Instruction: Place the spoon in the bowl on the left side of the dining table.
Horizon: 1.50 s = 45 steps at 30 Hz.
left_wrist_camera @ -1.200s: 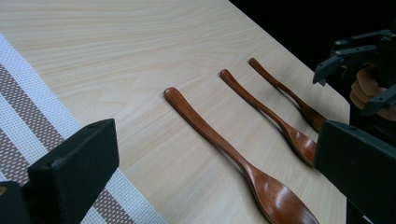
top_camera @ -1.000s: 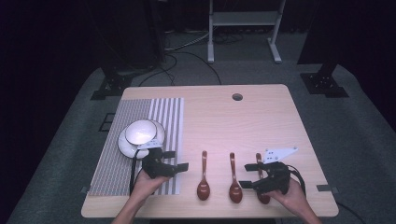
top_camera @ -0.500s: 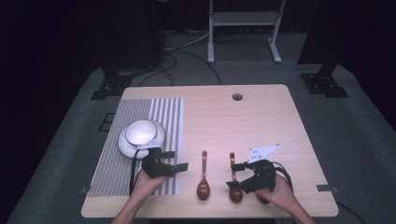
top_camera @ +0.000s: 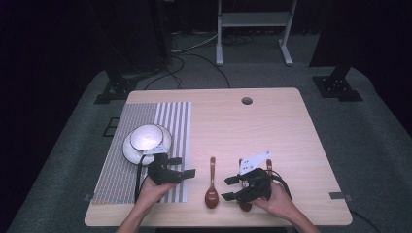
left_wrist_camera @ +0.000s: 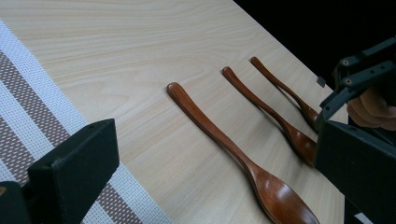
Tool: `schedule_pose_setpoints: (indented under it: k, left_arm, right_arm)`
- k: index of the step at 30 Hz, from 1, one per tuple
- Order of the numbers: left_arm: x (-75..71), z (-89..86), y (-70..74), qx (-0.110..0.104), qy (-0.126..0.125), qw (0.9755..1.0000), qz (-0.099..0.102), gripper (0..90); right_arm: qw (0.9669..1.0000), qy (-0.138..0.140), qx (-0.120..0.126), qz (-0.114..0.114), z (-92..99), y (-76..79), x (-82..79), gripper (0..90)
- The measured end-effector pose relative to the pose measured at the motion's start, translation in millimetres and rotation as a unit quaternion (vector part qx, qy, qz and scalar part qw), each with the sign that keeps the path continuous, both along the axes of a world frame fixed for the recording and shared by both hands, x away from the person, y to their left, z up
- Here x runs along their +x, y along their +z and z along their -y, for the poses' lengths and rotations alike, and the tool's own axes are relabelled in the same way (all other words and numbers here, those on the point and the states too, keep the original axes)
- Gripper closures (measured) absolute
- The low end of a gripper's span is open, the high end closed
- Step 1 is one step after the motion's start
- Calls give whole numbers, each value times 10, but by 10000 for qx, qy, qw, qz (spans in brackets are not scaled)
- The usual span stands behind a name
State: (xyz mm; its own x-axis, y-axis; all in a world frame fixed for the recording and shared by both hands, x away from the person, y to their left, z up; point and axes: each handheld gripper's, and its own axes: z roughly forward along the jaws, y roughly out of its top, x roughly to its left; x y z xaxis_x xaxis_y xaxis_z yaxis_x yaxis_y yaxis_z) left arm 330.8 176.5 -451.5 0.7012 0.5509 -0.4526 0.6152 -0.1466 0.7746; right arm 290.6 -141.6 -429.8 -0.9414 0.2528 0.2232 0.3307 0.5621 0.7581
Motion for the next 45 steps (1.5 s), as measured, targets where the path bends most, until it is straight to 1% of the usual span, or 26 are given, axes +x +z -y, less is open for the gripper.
schedule_pose_setpoints:
  k: [5,7,11,14,16,21,27,28,29,30,32,34,39,40,45]
  left_arm:
    - [1,19,-12,24,-27,10000,-23,0]
    - [3,22,-16,62,-59,10000,-30,0]
    - [2,22,-19,84,-43,9999,-52,0]
    - [4,20,-21,76,-33,10000,-56,0]
    - [1,23,-19,78,-39,9999,-61,0]
    - [-3,39,-25,65,-39,9999,-73,0]
    - [-1,49,-31,101,-81,9999,-83,0]
    - [-2,49,-32,103,-83,9999,-83,0]
    - [-2,50,-32,100,-82,9999,-86,0]
    - [-3,52,-33,86,-76,9999,-88,0]
    - [-3,51,-34,90,-76,9999,-86,0]
    - [-3,51,-34,88,-65,9999,-97,0]
    - [-5,59,-40,68,-53,9999,-116,0]
    - [-7,61,-38,86,-68,9999,-124,0]
    - [-5,66,-41,89,-85,9998,-129,0]
  right_arm:
    - [9996,217,-147,-41,-135,-46,-14,485]
    - [9994,269,-194,-39,-180,-70,-9,501]
    - [9990,362,-235,-110,-258,-110,4,550]
    - [9984,456,-300,-134,-316,-137,-1,582]
    - [9977,544,-386,-125,-375,-148,-28,606]
    - [9970,610,-456,-110,-433,-166,-55,643]
    - [9960,646,-602,-163,-498,-246,-60,664]
    - [9954,660,-672,-149,-520,-273,-66,665]
    - [9954,660,-672,-149,-520,-273,-66,665]
    - [9950,681,-728,-103,-538,-298,-71,665]
    - [9948,669,-758,-124,-545,-309,-78,665]
    - [9941,678,-851,-56,-561,-340,-94,660]
    - [9941,668,-852,8,-567,-350,-110,658]
    - [9940,674,-854,67,-568,-355,-121,658]
    - [9934,676,-911,180,-575,-352,-147,658]
